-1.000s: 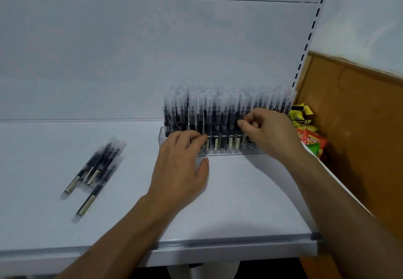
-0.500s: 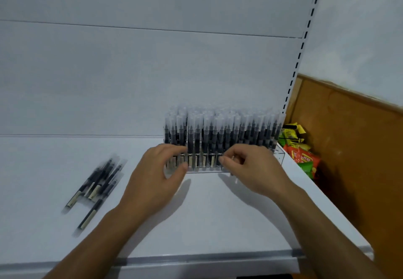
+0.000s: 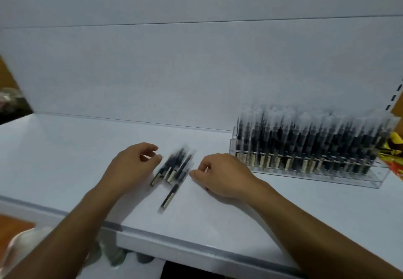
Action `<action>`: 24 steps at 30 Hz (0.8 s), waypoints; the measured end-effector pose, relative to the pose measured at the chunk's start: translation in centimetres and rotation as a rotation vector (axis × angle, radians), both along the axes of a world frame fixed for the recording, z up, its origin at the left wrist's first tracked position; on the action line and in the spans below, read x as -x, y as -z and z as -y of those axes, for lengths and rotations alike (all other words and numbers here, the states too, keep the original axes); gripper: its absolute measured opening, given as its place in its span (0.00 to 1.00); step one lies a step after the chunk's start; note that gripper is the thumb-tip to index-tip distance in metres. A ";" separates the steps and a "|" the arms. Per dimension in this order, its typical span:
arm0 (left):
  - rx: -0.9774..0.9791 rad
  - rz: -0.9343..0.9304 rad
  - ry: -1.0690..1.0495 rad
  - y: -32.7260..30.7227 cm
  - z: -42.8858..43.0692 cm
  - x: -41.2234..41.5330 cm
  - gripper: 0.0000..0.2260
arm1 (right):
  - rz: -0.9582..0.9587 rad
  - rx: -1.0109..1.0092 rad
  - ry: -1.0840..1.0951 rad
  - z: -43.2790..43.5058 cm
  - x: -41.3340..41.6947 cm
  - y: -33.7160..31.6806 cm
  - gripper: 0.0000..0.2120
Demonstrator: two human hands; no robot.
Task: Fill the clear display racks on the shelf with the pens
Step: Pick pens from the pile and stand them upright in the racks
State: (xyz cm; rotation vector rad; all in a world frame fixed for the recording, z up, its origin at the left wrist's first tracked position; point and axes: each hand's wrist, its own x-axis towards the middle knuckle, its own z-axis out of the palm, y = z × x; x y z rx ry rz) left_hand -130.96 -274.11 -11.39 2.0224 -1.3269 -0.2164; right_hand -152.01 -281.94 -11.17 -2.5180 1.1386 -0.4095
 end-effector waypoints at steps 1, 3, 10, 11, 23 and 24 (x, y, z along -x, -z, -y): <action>-0.015 -0.005 -0.007 0.2 0.0 -0.3 0.12 | -0.031 0.037 0.015 0.0 -0.9 0.0 0.25; -0.038 0.000 -0.015 0.5 0.2 -0.6 0.12 | -0.063 0.085 0.044 -0.1 -2.3 0.2 0.29; -0.227 0.060 0.037 -0.2 1.3 -0.8 0.13 | -0.060 0.043 0.060 0.1 -3.0 0.9 0.25; -0.273 0.074 0.050 -0.5 1.5 -0.7 0.14 | -0.046 0.033 0.055 0.1 -2.7 0.9 0.23; -0.631 0.043 0.099 -3.2 5.7 -0.7 0.15 | -0.064 0.067 0.064 0.1 -1.5 0.8 0.20; -0.642 0.038 0.098 -3.4 6.0 -0.9 0.14 | -0.057 0.073 0.067 0.1 -1.5 0.9 0.21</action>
